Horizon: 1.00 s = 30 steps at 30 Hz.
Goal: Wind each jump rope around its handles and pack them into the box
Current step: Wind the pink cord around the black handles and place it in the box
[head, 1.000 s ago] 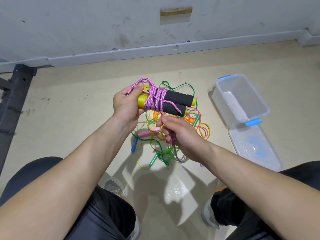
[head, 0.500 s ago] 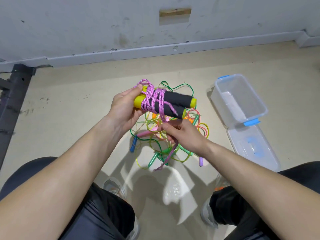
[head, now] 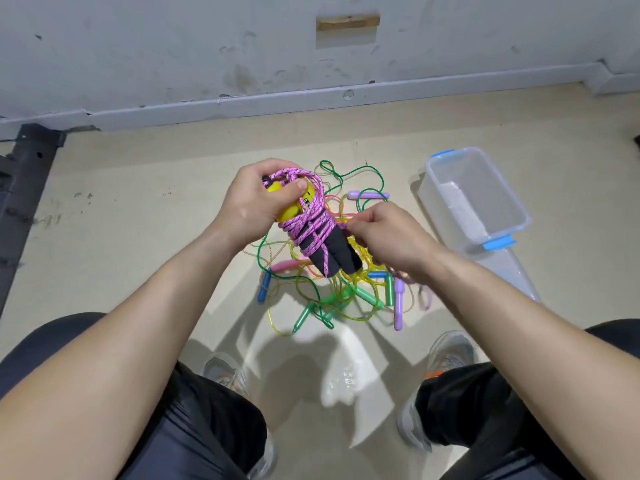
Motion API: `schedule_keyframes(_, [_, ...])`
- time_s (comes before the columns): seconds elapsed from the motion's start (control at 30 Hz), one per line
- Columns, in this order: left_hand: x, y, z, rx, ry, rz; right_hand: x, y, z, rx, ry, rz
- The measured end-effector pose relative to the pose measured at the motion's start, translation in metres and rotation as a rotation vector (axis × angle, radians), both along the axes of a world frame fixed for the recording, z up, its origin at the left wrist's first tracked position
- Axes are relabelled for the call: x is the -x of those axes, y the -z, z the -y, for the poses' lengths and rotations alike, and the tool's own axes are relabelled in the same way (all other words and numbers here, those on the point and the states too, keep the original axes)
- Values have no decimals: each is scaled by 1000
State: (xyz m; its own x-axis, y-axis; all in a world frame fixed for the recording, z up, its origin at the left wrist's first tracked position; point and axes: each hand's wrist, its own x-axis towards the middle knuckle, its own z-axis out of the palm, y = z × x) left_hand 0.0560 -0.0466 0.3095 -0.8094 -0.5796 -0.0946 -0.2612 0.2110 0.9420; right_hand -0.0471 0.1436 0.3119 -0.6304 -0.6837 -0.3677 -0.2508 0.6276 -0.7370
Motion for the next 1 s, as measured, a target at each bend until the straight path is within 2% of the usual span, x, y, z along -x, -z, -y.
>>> schedule_keyframes(0.07, [2, 3, -3, 35, -53, -50, -19, 0, 2, 78, 153, -24])
schedule_keyframes(0.1, [3, 5, -5, 46, -84, -69, -30, 1, 4, 142, 259, 26])
schedule_keyframes(0.17, [5, 9, -8, 43, -159, -89, -48, 2, 7, 305, 475, 244])
schedule_keyframes(0.23, [5, 10, -10, -45, -245, -114, -61, 1, 9, 384, 570, 387])
schedule_keyframes(0.37, [8, 9, -16, -304, -354, -182, -79, 5, 9, 379, 419, 382])
schedule_keyframes(0.53, [7, 6, -16, -542, -409, -200, -78, 22, 6, 366, 355, 291])
schedule_keyframes(0.7, [7, -3, -13, -704, -430, -221, -61, 26, -2, 368, 167, 455])
schedule_keyframes(0.87, [3, -9, -6, -785, -339, -155, -10, 15, -11, 249, -27, 311])
schedule_keyframes(1.0, [1, -11, -2, -674, -161, -88, 17, 0, -20, 193, -103, 276])
